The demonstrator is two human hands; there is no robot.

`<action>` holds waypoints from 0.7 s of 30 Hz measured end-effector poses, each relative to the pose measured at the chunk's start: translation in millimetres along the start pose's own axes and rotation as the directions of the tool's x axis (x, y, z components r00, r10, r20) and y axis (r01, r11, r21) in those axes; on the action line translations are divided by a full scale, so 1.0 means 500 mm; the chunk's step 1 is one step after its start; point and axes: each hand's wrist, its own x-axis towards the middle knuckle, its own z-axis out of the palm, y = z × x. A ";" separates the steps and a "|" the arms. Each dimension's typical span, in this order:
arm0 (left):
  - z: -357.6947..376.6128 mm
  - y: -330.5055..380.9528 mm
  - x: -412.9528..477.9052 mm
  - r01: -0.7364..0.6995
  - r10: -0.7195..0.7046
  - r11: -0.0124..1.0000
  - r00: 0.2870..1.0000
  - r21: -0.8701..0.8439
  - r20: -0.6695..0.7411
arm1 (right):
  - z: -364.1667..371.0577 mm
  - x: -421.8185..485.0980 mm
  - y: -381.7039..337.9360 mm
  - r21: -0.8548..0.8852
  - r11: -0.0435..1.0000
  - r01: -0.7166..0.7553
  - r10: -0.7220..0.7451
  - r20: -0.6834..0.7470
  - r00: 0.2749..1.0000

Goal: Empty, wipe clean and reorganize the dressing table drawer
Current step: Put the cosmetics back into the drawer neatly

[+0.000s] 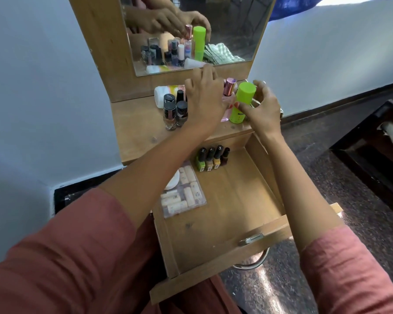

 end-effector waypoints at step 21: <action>0.009 0.021 0.021 -0.058 0.060 0.998 0.995 -0.026 0.081 | -0.014 -0.013 0.010 0.061 0.996 0.068 -0.067 -0.024 0.997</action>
